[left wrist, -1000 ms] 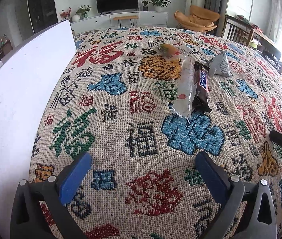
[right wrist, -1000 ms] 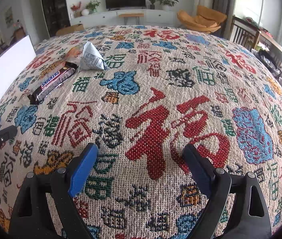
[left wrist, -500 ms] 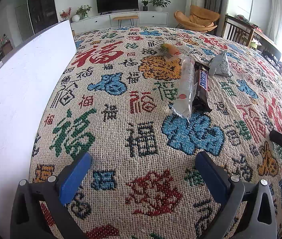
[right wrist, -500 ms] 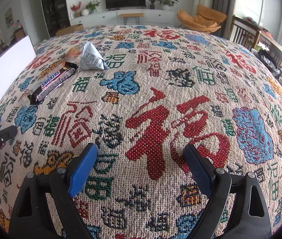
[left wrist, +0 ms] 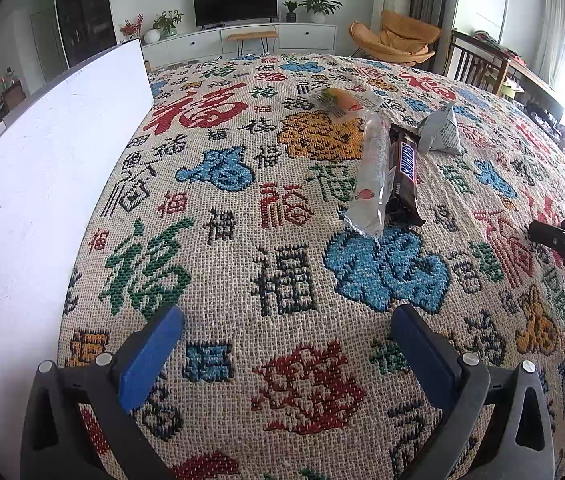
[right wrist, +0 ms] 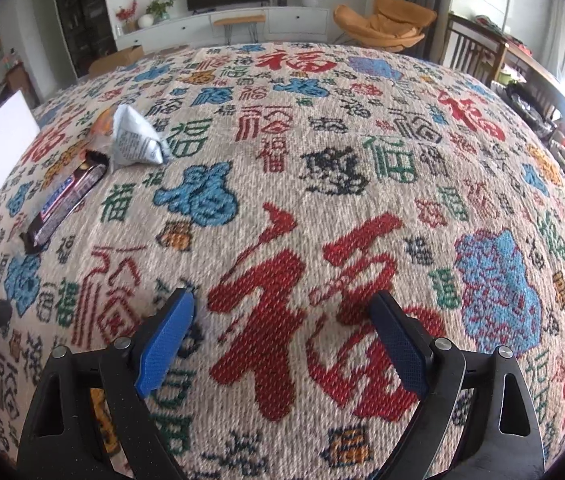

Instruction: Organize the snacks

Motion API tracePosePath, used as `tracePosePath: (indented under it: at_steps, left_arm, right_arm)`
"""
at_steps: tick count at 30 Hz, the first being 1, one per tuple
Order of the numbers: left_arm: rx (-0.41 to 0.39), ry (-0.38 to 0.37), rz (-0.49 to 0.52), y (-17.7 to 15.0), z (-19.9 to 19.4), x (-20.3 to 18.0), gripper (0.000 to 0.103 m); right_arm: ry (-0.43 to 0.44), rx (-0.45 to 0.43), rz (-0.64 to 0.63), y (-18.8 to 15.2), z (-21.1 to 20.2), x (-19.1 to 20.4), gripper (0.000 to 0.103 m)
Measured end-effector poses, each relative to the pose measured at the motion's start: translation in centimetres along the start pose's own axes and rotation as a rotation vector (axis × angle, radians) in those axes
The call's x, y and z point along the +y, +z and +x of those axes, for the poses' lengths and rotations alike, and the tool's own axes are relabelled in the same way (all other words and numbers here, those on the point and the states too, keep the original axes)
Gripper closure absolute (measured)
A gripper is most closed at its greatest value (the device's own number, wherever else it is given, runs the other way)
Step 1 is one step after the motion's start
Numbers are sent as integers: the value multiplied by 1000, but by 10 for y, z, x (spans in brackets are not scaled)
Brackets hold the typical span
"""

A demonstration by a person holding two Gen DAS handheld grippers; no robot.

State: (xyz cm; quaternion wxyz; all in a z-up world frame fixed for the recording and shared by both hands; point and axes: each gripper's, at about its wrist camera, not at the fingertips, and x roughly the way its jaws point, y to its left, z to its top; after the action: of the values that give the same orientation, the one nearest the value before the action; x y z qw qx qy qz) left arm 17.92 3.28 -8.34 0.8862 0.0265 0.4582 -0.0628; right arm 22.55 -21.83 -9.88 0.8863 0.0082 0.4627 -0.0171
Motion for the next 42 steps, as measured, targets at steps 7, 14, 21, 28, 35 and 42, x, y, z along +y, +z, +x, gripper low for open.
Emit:
tracePosePath:
  at_steps: [7,14,21,28,35,42]
  left_arm:
    - [0,0,0,0,1,0,0]
    - [0,0,0,0,1,0,0]
    - [0,0,0,0,0,0,0]
    - [0,0,0,0,0,0,0]
    - [0,0,0,0,0,0,0]
    - [0,0,0,0,0,0,0]
  right_arm:
    - [12,-23,7,-1,-1,-1,5]
    - [11,-23,5,-1,-1,-1,5]
    - [10,-23,5,-1,-1,-1,5]
    - [10,-23,5,-1,-1,-1,5]
    - [11,-23,5,-1,-1,-1,5]
    - [11,-23,5,-1,-1,-1,5]
